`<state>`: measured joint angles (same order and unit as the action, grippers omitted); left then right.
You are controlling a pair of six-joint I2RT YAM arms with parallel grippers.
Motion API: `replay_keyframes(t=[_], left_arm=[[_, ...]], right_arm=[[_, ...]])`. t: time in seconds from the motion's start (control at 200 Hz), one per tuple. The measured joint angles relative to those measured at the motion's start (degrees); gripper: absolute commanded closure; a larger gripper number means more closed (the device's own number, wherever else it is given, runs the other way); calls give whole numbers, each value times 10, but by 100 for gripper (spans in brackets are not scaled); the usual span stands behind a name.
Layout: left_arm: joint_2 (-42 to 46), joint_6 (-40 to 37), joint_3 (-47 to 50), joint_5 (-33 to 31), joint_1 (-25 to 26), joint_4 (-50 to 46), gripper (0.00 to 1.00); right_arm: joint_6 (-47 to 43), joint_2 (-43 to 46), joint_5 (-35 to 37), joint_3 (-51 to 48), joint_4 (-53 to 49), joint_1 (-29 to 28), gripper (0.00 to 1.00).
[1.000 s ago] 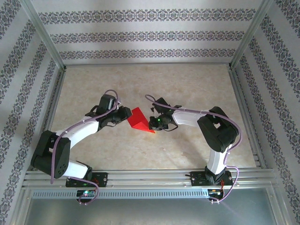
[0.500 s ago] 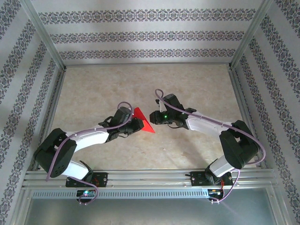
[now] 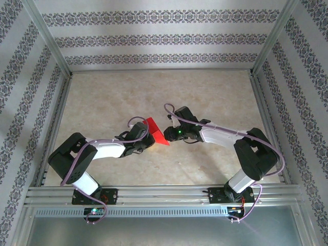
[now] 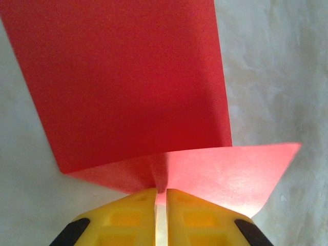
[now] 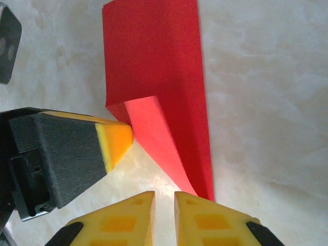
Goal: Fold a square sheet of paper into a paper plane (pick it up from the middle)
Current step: Rotate the paper at the center of the table.
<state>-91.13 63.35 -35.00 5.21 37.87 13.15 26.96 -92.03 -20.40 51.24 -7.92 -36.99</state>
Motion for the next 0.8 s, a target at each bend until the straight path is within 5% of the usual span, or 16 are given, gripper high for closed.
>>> replay_keyframes(t=[0.799], left_arm=[[-60,-43,-44,52,-47,26,88]], right_arm=[[-1,-146,-21,109,-15,5,87]])
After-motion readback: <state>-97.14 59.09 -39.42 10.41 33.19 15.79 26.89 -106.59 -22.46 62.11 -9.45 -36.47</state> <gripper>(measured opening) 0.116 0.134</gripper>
